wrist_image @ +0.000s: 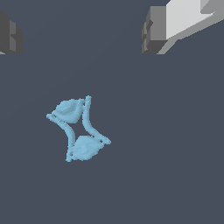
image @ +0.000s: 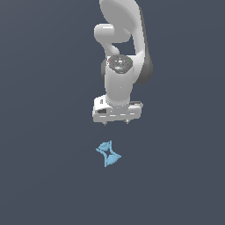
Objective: Pick up the object and move it to a goal position.
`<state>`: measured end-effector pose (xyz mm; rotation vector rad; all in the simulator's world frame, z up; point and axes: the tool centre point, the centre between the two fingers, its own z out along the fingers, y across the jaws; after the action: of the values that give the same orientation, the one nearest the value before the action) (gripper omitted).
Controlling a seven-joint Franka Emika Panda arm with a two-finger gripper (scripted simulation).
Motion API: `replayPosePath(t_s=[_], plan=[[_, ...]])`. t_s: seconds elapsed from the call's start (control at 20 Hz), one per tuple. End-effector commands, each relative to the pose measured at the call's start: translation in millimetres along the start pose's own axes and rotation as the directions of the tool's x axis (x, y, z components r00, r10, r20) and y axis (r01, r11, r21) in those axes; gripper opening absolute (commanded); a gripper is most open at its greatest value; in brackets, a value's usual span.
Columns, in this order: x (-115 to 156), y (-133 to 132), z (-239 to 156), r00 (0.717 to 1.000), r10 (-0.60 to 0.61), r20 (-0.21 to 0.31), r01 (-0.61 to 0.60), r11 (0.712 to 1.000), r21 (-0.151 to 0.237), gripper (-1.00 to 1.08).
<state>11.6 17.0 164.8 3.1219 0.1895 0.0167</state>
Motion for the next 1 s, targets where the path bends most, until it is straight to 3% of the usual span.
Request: replayPosePath(t_s=[0.0, 0.45, 0.95], plan=[[4.5, 2.0, 4.0, 1.0, -0.019, 0.001, 0.019, 1.0, 0.0, 1.0], [35.0, 15.9, 32.9, 0.987, -0.158, 0.005, 0.158, 0.987, 0.002, 1.0], [70.3, 38.1, 80.4, 0.939, -0.344, 0.005, 0.344, 0.939, 0.012, 1.0]])
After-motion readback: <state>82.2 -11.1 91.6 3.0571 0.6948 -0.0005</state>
